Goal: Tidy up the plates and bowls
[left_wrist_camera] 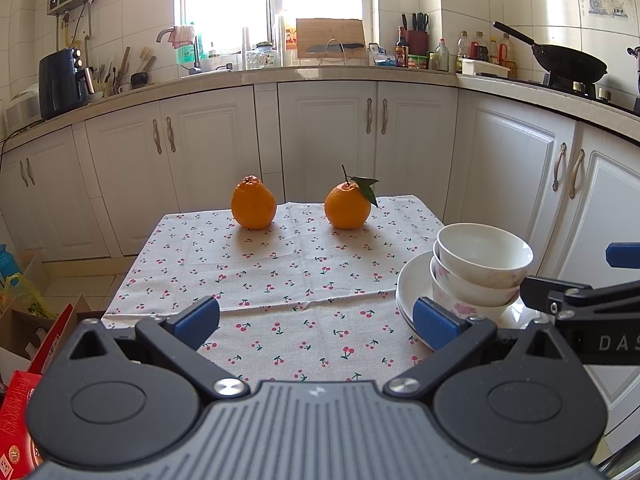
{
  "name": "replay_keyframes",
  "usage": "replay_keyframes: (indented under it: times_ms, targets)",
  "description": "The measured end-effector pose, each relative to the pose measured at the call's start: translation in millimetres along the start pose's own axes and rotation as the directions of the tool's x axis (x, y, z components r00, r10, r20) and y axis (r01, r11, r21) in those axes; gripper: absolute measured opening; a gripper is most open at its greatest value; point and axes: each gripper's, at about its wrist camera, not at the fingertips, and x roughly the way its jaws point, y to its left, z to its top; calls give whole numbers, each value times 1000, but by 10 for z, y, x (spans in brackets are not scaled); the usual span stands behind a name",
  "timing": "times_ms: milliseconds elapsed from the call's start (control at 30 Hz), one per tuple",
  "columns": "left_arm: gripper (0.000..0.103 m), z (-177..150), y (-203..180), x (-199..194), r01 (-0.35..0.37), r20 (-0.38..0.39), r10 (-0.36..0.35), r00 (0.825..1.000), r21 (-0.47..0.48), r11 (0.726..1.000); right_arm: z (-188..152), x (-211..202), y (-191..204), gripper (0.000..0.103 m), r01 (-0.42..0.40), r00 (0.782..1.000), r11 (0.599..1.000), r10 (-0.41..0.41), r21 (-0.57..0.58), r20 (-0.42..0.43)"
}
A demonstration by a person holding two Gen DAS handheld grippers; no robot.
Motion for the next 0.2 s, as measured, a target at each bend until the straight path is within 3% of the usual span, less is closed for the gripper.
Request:
replay_keyframes:
  times_ms: [200]
  targets:
    - [102, 0, 0, 0, 0, 0, 0, 1000, 0, 1000, 0, 0, 1, 103, 0, 1000, 1000, 0, 1, 0]
